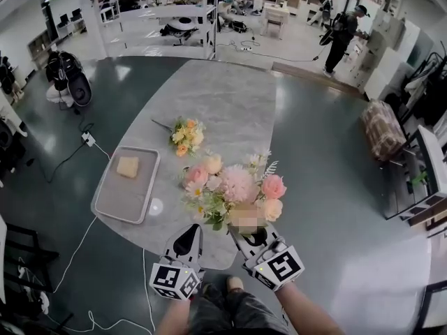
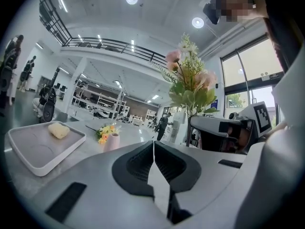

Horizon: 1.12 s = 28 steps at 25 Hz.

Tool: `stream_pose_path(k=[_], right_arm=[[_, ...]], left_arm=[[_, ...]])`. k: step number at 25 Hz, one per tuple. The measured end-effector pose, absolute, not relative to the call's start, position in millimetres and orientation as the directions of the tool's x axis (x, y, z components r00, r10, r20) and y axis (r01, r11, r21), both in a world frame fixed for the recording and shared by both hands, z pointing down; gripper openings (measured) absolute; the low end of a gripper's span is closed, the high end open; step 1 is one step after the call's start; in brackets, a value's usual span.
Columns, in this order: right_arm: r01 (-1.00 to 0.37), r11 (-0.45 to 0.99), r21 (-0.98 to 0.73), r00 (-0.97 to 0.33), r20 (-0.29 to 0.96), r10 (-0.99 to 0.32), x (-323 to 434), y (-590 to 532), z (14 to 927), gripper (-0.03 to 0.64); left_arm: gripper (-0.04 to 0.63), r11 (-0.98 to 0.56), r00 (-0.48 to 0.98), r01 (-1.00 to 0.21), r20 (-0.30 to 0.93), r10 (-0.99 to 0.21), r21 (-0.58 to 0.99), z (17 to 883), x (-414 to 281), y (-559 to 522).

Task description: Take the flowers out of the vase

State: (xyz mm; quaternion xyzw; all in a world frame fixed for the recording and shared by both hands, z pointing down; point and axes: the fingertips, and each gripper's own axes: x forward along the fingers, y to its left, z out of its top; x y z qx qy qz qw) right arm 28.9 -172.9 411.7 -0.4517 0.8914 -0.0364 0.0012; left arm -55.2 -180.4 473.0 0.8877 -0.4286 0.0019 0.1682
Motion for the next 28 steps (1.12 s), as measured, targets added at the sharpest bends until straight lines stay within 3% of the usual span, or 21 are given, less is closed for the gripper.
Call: stream_pose_path(k=[17,28], right_arm=[[-0.801,0.595,-0.069,-0.598,0.045,-0.8,78.5,-165.2,417.4,0.058],[-0.758,0.648,-0.076,-0.651,0.043,-0.757,63.3,-170.9,419.0,0.058]], left_arm=[[0.017,-0.627,0.682,-0.722,0.152,-0.715,0.293,476.5,7.1,-188.6],[0.017,-0.582,0.637,-0.761,0.159,-0.754,0.288,472.1,-13.5,-185.4]])
